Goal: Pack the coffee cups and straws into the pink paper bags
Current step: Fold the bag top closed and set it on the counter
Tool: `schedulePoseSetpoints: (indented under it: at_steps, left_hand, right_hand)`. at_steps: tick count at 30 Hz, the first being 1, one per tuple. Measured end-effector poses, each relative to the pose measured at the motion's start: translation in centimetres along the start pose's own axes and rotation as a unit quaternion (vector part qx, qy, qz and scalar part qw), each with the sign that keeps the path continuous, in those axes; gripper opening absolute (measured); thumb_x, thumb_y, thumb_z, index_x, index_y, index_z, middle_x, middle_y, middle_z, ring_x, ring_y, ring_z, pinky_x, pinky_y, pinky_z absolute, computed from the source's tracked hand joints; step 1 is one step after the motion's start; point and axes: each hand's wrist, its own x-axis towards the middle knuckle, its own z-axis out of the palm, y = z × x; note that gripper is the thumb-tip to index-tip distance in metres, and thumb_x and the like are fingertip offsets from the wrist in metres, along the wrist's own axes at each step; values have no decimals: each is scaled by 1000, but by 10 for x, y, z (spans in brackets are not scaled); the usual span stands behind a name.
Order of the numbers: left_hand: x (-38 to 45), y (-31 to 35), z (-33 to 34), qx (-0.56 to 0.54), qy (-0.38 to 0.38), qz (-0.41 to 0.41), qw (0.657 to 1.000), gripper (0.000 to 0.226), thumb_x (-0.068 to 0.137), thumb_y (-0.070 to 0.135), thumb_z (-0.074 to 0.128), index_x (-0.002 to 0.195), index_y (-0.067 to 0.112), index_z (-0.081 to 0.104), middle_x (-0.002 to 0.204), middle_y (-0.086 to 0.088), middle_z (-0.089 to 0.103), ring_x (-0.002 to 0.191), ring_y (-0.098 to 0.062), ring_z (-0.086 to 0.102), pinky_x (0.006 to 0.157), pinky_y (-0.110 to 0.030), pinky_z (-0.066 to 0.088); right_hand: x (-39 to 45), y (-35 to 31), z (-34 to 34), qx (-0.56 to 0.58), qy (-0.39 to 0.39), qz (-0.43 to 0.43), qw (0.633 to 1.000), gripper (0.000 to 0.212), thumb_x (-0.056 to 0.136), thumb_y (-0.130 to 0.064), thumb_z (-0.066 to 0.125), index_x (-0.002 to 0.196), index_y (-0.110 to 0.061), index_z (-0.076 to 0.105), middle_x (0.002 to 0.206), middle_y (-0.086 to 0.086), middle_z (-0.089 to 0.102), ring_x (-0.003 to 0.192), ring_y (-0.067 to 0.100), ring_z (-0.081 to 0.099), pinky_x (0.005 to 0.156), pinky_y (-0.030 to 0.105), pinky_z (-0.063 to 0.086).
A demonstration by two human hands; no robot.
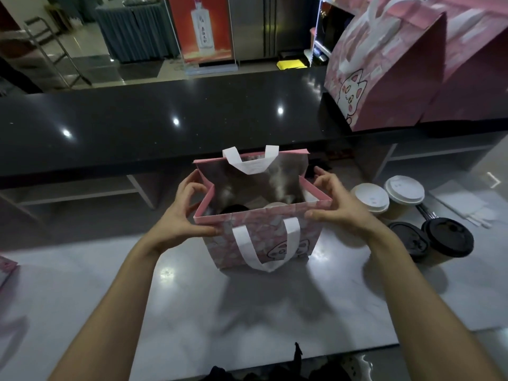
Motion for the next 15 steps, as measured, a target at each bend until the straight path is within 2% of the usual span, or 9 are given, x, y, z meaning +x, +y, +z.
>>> schedulePoseSetpoints:
  at_steps: [1,2,4,6,8,11,13,15]
  left_hand:
    - [3,0,-1,-1,1,-4,1000,91,54,48,99,132,30,56,170,31,17,145,1,41,111,-38,58]
    - [5,0,-3,0,5,-9,1000,90,53,48,99,132,30,58,171,30,15,146,-2,41,112,-37,56]
    - [11,-1,-8,-3,8,-18,1000,87,52,50,100,128,34,62,174,30,11,145,0,40,114,-35,52]
    - [18,-2,-14,-13,-12,-26,1000,78,52,50,101,122,40,67,173,32,12,143,3,40,114,-35,51]
    - [23,-4,-21,-31,-32,-36,998,76,52,51,105,119,39,70,168,30,25,146,-8,46,118,-40,50]
    - [27,-7,-28,-34,-13,-35,999,81,52,55,107,121,32,70,153,22,51,138,-8,59,118,-49,52]
    - [26,-7,-29,-29,18,-26,999,82,55,55,107,124,34,70,141,14,65,133,-12,65,114,-50,55]
    - [25,-8,-26,-29,52,-20,998,81,54,58,106,121,34,67,130,9,73,125,-14,71,107,-45,60]
  right_hand:
    - [5,-1,-3,-15,-27,9,999,73,60,-55,94,119,-34,57,175,-24,9,137,-21,42,91,6,51]
    - [12,-2,-5,-32,-42,15,998,69,58,-55,94,115,-36,59,174,-27,7,146,-11,37,95,9,50]
    - [24,-7,-9,-38,-50,25,998,65,59,-50,94,112,-34,61,174,-30,5,157,8,29,112,30,47]
    - [34,-14,-10,-13,-61,35,997,64,66,-36,97,117,-23,61,174,-30,6,156,17,35,118,46,47]
    - [41,-18,-13,3,-78,38,996,68,71,-23,98,125,-15,58,173,-23,21,147,22,49,116,52,50]
    - [43,-19,-15,12,-78,48,996,76,73,-13,100,134,-12,55,154,-3,53,130,26,67,110,54,56]
    - [43,-16,-13,4,-44,50,998,76,70,-16,102,133,-18,59,140,-1,66,123,21,72,106,52,59]
    - [43,-12,-9,-17,6,42,999,70,67,-27,104,124,-25,64,126,-7,74,119,16,73,106,51,59]
